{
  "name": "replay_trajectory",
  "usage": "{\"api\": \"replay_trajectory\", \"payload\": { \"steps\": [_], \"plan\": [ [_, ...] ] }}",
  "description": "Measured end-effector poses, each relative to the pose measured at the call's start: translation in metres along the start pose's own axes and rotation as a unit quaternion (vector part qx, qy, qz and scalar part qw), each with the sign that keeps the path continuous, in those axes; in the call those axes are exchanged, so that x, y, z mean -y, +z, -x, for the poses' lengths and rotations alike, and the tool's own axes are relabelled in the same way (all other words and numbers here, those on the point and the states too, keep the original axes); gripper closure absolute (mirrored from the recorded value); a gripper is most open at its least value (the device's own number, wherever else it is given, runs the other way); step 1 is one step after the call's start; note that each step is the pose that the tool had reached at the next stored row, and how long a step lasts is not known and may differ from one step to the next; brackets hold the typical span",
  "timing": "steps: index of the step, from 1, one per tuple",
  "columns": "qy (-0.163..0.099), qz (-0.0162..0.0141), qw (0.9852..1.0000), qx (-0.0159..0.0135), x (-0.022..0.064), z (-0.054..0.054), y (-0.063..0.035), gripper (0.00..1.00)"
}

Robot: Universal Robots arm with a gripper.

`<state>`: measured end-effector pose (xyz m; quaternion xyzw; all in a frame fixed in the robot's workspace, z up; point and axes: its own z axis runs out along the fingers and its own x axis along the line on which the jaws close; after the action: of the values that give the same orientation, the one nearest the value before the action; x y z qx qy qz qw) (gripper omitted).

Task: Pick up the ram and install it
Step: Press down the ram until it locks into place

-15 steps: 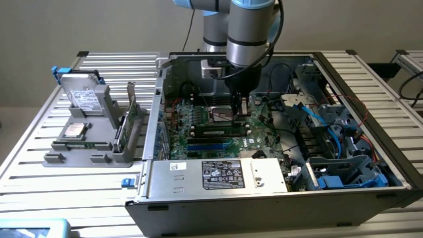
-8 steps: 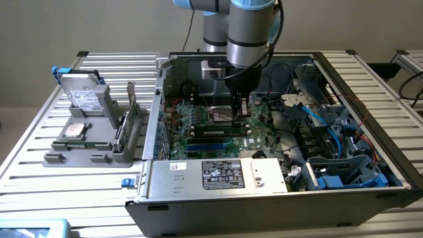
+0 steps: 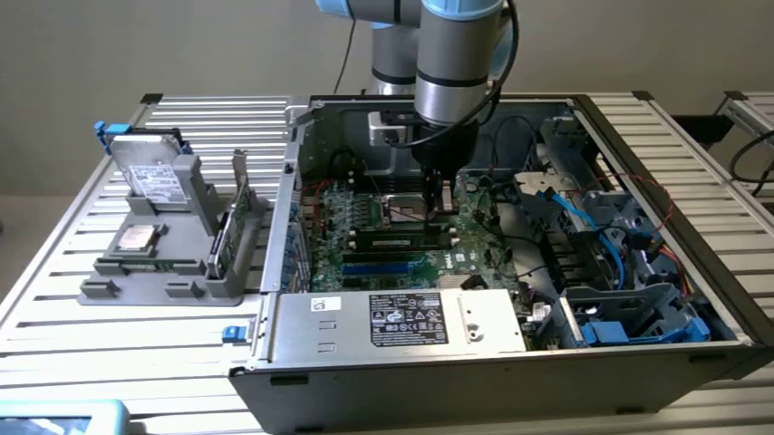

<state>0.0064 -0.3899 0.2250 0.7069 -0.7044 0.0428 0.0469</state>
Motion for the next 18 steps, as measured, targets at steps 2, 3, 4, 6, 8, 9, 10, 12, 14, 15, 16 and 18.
{"api": "replay_trajectory", "payload": {
  "steps": [2,3,4,6,8,9,10,12,14,15,16,18],
  "plan": [
    [0.000,0.0001,1.0000,-0.0001,0.0000,0.000,0.0003,0.89],
    [0.000,0.0001,1.0000,-0.0001,0.0000,0.000,0.0003,0.89],
    [0.000,0.0001,1.0000,-0.0001,0.0000,0.000,0.0003,0.89],
    [0.000,0.0001,1.0000,0.0004,-0.0005,0.000,-0.0011,0.89],
    [0.000,0.0000,1.0000,-0.0001,-0.0041,-0.001,-0.0056,0.89],
    [0.000,0.0000,1.0000,-0.0001,-0.0071,-0.001,-0.0069,0.89],
    [0.000,0.0000,1.0000,-0.0001,-0.0102,-0.001,-0.0076,0.89],
    [0.000,0.0000,1.0000,0.0000,-0.0178,-0.001,-0.0077,0.89],
    [0.000,-0.0003,1.0000,-0.0001,-0.0265,-0.001,-0.0078,0.89],
    [0.000,-0.0005,1.0000,-0.0002,-0.0305,-0.001,-0.0078,0.89],
    [0.000,-0.0009,1.0000,-0.0001,-0.0346,-0.001,-0.0078,0.89],
    [0.000,-0.0019,1.0000,-0.0001,-0.0427,-0.001,-0.0077,0.89]
  ]
}}
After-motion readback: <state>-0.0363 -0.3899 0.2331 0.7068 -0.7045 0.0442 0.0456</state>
